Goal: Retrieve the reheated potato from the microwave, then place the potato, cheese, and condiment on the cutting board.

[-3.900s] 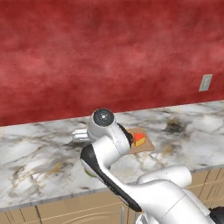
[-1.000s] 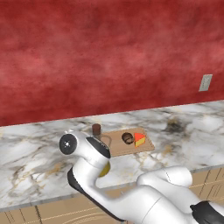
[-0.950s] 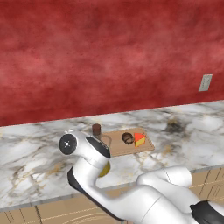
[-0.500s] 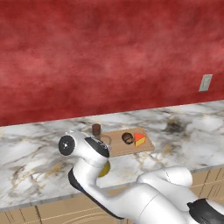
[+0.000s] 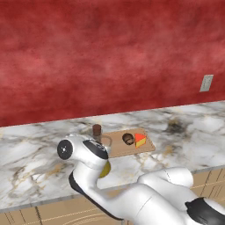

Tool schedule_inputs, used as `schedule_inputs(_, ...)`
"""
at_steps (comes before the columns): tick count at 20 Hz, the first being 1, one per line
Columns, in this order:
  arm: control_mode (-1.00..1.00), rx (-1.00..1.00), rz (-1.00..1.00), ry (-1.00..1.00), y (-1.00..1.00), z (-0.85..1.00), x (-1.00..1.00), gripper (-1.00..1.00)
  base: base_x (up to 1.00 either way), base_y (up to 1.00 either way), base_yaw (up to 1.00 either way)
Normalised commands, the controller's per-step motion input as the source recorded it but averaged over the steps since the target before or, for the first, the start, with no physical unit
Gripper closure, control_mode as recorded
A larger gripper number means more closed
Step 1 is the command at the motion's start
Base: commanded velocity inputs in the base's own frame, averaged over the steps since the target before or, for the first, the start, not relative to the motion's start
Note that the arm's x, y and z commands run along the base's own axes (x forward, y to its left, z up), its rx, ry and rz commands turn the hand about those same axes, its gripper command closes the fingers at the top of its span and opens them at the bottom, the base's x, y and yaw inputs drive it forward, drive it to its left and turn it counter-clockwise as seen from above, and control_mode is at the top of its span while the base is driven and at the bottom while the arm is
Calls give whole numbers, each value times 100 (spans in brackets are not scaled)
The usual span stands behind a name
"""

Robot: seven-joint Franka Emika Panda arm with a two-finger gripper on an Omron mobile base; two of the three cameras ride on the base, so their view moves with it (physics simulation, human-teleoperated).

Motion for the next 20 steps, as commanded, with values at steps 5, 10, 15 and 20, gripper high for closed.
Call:
schedule_inputs(5, -100, -4, 0, 0, 0, -9, 12, -100, 0, 0, 0)
schedule_inputs(10, -100, -2, 0, 0, 0, -4, 12, -100, 0, 0, 0)
schedule_inputs(15, -100, 0, 0, 0, 2, -2, 9, -100, 0, 0, 0)
schedule_inputs(20, -100, 0, 0, 0, 5, -2, 10, -100, 0, 0, 0)
